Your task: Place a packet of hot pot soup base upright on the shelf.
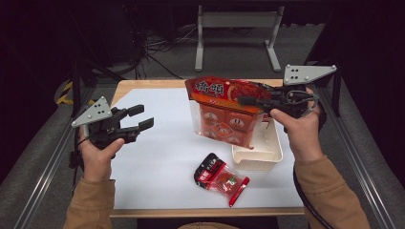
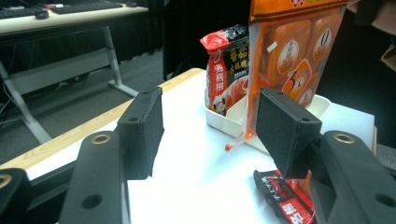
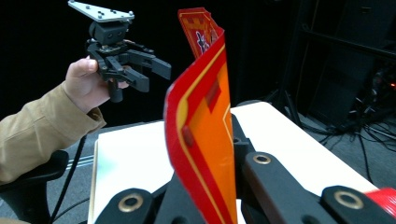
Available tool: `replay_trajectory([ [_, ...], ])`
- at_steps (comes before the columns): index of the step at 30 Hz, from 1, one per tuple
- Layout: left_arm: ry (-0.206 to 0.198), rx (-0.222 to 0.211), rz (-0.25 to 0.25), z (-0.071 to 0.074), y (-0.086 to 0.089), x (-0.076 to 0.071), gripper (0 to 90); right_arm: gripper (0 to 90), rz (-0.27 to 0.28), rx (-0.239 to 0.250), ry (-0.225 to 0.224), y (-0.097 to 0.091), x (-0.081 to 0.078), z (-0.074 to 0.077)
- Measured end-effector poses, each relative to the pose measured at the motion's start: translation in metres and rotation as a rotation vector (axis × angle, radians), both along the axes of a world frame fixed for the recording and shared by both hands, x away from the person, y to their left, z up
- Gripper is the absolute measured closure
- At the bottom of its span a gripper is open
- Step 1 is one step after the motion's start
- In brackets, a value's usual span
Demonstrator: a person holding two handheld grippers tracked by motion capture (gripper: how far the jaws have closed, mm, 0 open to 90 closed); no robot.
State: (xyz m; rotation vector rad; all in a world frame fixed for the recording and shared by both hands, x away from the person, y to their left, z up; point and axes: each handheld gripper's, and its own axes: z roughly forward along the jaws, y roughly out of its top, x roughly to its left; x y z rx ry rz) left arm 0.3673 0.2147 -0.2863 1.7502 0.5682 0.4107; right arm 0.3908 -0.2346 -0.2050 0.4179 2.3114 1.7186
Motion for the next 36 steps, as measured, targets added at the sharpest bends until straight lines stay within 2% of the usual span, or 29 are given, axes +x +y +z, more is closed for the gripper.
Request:
replay_trajectory([
  [25,0.027,0.023,-0.003,-0.006,0.000,0.005,42.3,89.7,-0.137,0.022,-0.011,-0.047,0.001,0.001],
  [36,0.035,0.028,-0.006,-0.008,-0.002,0.007,42.0,89.7,-0.227,0.055,0.002,-0.060,0.002,-0.007],
])
